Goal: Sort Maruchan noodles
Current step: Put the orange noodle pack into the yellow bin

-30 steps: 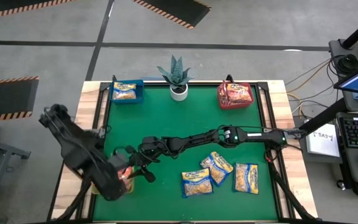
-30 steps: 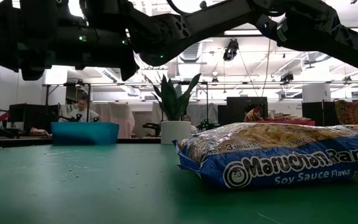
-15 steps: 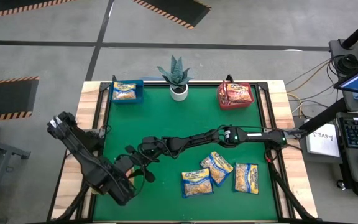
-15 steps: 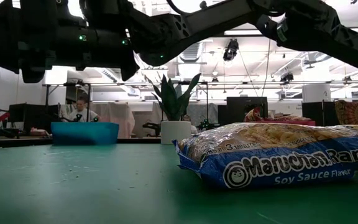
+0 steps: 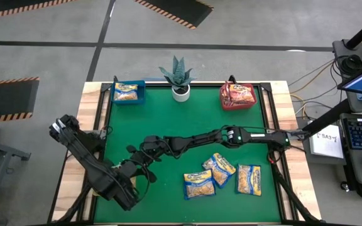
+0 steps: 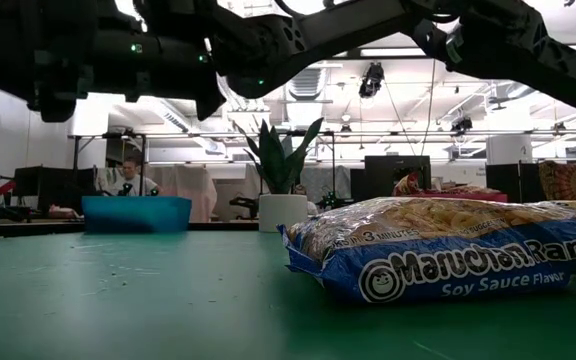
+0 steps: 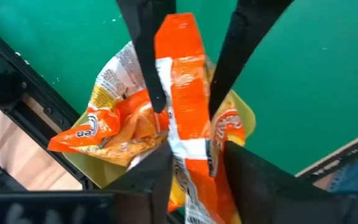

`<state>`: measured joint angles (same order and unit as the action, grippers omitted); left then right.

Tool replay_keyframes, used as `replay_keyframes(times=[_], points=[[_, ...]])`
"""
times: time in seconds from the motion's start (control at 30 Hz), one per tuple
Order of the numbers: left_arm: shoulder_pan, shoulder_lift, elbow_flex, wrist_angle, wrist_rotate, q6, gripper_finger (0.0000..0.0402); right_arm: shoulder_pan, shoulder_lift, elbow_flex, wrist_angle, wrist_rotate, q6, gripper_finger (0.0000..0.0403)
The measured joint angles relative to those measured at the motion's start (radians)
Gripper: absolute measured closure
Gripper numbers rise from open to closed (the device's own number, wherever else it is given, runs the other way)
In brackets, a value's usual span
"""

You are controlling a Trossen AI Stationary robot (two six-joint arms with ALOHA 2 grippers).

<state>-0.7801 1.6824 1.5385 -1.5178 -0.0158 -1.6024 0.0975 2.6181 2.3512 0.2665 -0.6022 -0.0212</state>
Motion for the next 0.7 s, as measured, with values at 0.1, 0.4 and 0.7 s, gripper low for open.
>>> replay_keyframes(times=[0.1, 0.4, 0.7], points=[[-0.005, -0.005, -0.014, -0.008, -0.001, 0.0, 0.032, 0.0, -0.001, 0.0, -0.001, -0.001, 0.004, 0.0308], [-0.012, -0.008, -0.017, -0.053, -0.033, 0.005, 0.0392, -0.011, -0.037, 0.0, -0.066, -0.006, 0.006, 0.0326], [-0.061, 0.068, -0.022, -0.012, -0.259, 0.184, 0.04, -0.013, -0.086, 0.0, -0.264, -0.011, -0.086, 0.0324]])
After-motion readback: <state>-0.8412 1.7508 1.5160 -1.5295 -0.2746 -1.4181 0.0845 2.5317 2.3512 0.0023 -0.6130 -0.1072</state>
